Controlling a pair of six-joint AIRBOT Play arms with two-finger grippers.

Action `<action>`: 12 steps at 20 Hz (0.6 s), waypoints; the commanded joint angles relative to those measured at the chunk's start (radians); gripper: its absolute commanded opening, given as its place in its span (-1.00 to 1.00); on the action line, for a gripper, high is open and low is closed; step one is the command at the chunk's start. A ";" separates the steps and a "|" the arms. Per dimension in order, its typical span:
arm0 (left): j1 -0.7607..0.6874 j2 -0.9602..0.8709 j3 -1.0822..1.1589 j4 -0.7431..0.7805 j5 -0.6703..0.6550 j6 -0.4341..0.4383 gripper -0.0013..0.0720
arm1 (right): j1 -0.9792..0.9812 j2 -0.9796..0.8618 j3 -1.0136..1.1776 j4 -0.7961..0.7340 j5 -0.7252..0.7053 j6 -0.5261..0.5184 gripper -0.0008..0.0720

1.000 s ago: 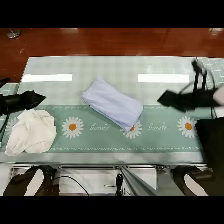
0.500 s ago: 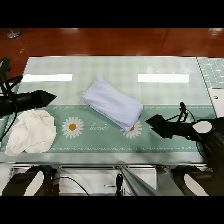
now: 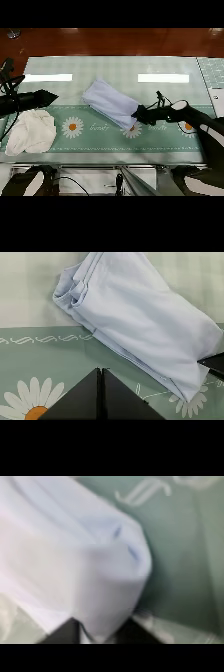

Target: Fold the shirts.

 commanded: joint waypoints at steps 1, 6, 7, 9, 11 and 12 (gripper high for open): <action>0.000 -0.001 0.000 0.000 0.000 -0.003 -0.90 | 0.068 -0.107 0.171 0.019 0.041 -0.089 -0.92; 0.000 -0.001 0.000 0.000 -0.008 -0.003 -0.90 | 0.071 -0.061 0.564 -0.285 0.189 0.022 -0.93; 0.000 -0.001 0.000 0.000 -0.008 -0.003 -0.90 | 0.071 -0.055 0.664 -0.362 0.242 0.070 -0.93; 0.000 -0.001 0.000 0.000 -0.009 -0.003 -0.90 | 0.043 -0.057 0.874 -0.476 0.390 0.136 -0.93; 0.000 -0.001 0.000 0.000 -0.015 -0.003 -0.90 | -0.028 -0.056 1.031 -0.528 0.530 0.200 -0.93; 0.000 -0.002 0.000 0.000 -0.014 -0.003 -0.90 | -0.071 -0.056 1.093 -0.550 0.602 0.229 -0.93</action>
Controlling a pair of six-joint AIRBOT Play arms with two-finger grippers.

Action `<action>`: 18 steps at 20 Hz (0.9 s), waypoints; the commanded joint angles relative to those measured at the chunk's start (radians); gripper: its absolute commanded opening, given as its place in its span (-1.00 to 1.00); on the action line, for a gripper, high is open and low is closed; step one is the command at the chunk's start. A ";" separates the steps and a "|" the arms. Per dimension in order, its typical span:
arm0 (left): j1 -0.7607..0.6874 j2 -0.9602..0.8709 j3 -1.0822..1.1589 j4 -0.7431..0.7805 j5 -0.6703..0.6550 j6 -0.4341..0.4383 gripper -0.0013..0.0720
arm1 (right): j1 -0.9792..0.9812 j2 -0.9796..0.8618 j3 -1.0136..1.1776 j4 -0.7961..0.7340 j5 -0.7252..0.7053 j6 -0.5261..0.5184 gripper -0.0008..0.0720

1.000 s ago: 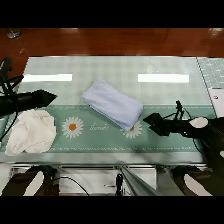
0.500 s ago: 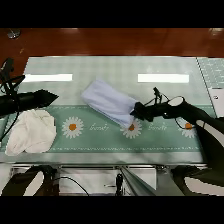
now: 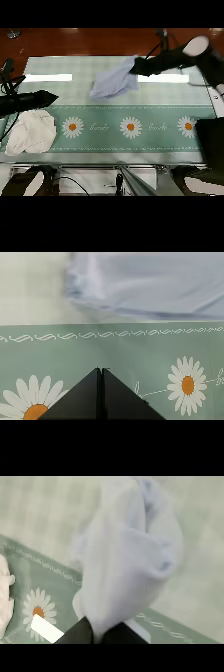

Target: Fold the shirts.

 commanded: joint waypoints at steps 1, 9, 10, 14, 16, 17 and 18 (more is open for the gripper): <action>0.000 -0.002 0.000 0.000 -0.004 0.000 -0.90 | -0.121 0.003 0.274 -0.145 0.292 0.127 -0.93; 0.000 -0.003 0.000 0.000 -0.004 0.000 -0.90 | -0.553 0.150 0.334 -0.288 0.703 0.217 -0.93; 0.000 -0.003 0.000 0.000 -0.004 0.000 -0.90 | -0.595 0.195 0.314 -0.335 0.703 0.225 -0.93; 0.000 -0.008 0.000 0.000 -0.005 0.000 -0.90 | -0.785 0.386 0.161 -0.565 0.704 0.199 -0.93; 0.000 -0.013 0.000 0.000 -0.005 0.000 -0.90 | -0.910 0.476 0.069 -0.687 0.704 0.164 -0.93; 0.000 -0.016 -0.001 0.000 -0.006 0.000 -0.90 | -0.979 0.520 0.020 -0.756 0.703 0.132 -0.93; 0.000 -0.017 -0.004 0.000 -0.002 0.000 -0.90 | -1.047 0.565 -0.034 -0.829 0.703 0.121 -0.93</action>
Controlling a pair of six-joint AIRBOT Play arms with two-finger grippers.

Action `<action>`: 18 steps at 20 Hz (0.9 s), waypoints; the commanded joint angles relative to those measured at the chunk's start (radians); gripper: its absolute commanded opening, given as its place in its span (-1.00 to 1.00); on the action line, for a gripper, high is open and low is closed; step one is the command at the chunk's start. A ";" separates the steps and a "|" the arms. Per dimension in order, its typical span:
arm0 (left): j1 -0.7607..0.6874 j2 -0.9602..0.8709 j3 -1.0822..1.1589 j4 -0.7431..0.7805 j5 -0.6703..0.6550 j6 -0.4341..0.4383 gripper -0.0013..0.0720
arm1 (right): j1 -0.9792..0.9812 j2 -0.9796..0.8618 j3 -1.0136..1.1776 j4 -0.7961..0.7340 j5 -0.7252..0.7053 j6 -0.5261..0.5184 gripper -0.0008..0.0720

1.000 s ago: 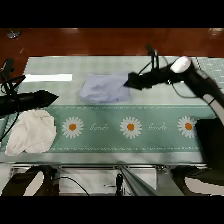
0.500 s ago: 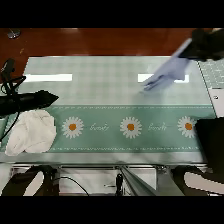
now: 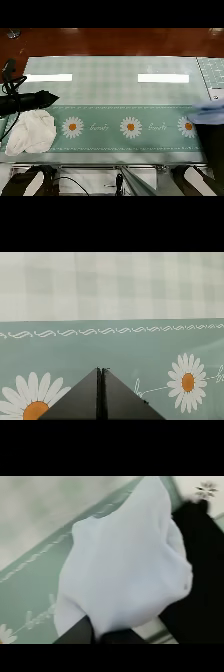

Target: Fold the shirts.

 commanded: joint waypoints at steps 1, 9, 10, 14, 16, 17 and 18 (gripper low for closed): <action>0.000 -0.009 -0.006 0.000 0.006 0.000 -0.90 | -0.238 0.164 -0.179 -0.270 0.013 -0.029 -0.93; 0.000 -0.067 -0.035 -0.032 0.006 0.002 -0.89 | -0.422 0.280 -0.475 -0.128 -0.159 0.074 0.69; -0.006 -0.079 -0.035 -0.041 -0.002 0.015 -0.89 | -0.422 0.268 -0.455 0.005 -0.222 0.106 0.67; -0.037 -0.168 0.050 -0.101 -0.008 0.040 -0.90 | -0.272 0.190 -0.446 0.655 -0.486 0.086 0.43; -0.065 -0.222 0.209 -0.136 -0.059 0.050 -0.90 | -0.020 0.125 -0.446 0.753 -0.576 0.045 0.42; -0.086 -0.244 0.297 -0.135 -0.077 0.050 -0.90 | 0.137 0.087 -0.446 0.752 -0.628 0.029 0.28; -0.109 -0.264 0.393 -0.134 -0.090 0.050 -0.90 | 0.278 0.054 -0.446 0.755 -0.683 -0.034 -0.79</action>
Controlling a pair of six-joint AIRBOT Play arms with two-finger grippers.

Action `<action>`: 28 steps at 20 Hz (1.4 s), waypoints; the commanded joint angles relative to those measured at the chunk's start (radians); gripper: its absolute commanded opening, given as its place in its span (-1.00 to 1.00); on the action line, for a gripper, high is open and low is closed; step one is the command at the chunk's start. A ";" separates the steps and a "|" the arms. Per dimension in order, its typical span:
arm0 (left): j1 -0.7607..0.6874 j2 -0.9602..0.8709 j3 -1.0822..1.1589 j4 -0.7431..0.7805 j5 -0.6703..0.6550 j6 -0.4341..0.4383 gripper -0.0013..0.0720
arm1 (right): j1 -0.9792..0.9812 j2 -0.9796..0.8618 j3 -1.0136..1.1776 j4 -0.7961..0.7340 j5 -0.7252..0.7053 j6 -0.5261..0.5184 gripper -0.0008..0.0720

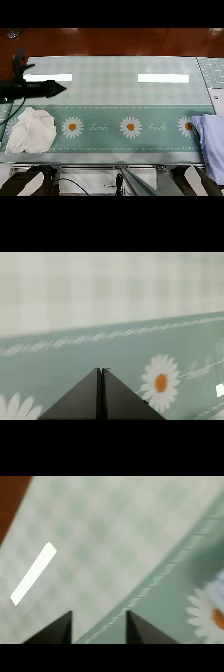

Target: Fold the shirts.

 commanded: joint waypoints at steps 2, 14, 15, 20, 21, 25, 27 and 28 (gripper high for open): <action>-0.080 -0.079 0.351 0.011 -0.059 0.010 -0.90 | 0.556 -0.137 0.001 0.156 -0.331 -0.199 -0.93; -0.151 -0.196 0.102 0.409 0.021 -0.217 -0.90 | 0.913 -0.472 0.005 -0.549 -0.153 -0.002 -0.93; -0.149 -0.196 0.103 0.409 0.021 -0.212 -0.90 | 0.913 -0.470 0.006 -0.547 -0.153 0.004 -0.93; -0.150 -0.196 0.102 0.408 0.021 -0.212 -0.90 | 0.913 -0.467 0.006 -0.543 -0.153 0.008 -0.93; -0.150 -0.196 0.102 0.408 0.020 -0.212 -0.90 | 0.913 -0.467 0.006 -0.543 -0.153 0.008 -0.93; -0.150 -0.196 0.102 0.408 0.020 -0.212 -0.90 | 0.913 -0.467 0.006 -0.543 -0.153 0.008 -0.93; -0.150 -0.196 0.102 0.408 0.020 -0.212 -0.90 | 0.913 -0.466 0.006 -0.543 -0.153 0.008 -0.93; -0.150 -0.196 0.102 0.408 0.020 -0.212 -0.90 | 0.913 -0.467 0.006 -0.543 -0.153 0.008 -0.93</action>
